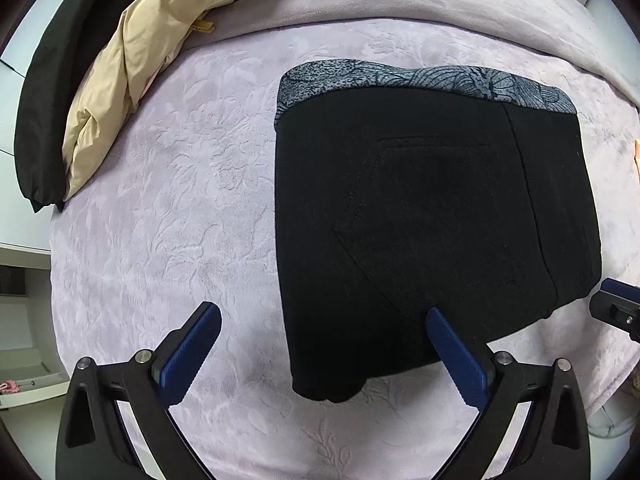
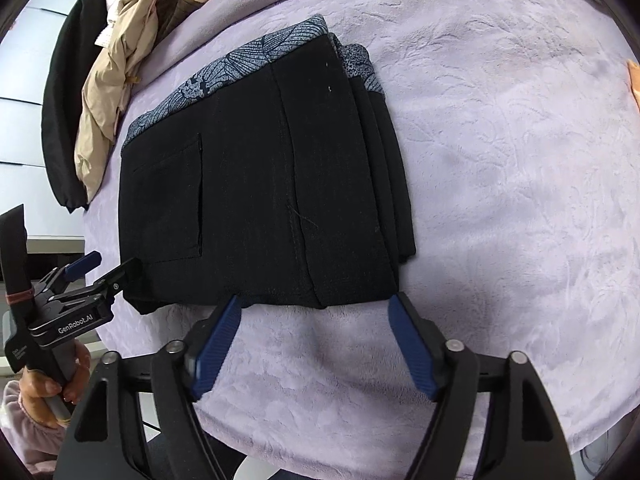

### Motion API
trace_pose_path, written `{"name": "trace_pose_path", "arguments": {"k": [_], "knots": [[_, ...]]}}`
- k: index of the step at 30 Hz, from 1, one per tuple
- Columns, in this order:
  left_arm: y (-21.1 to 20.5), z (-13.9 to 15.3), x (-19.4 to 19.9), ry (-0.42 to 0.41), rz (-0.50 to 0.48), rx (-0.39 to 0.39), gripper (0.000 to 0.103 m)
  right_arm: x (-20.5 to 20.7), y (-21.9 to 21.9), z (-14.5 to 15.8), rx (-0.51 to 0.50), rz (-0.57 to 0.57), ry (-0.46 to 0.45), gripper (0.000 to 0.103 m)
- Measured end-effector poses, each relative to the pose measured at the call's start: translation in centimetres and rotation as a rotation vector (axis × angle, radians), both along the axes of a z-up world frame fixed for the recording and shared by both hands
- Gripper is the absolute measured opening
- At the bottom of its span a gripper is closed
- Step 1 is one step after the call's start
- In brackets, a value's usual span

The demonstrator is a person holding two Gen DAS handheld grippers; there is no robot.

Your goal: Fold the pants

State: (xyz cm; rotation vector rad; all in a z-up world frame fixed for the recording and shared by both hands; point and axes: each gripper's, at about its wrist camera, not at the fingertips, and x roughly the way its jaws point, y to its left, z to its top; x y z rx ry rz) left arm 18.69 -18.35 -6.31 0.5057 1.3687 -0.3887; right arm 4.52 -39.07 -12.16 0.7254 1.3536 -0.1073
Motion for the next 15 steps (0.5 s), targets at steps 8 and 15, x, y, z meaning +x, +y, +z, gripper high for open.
{"name": "trace_pose_path", "arguments": {"k": [8, 15], "knots": [[-0.7, 0.3, -1.4, 0.013, 0.017, 0.026, 0.103, -0.9, -0.4, 0.1, 0.010, 0.019, -0.020, 0.090], [-1.4, 0.8, -2.6, 0.005, 0.031, 0.051, 0.103, -2.2, -1.4, -0.1, 0.035, 0.025, -0.018, 0.091]]}}
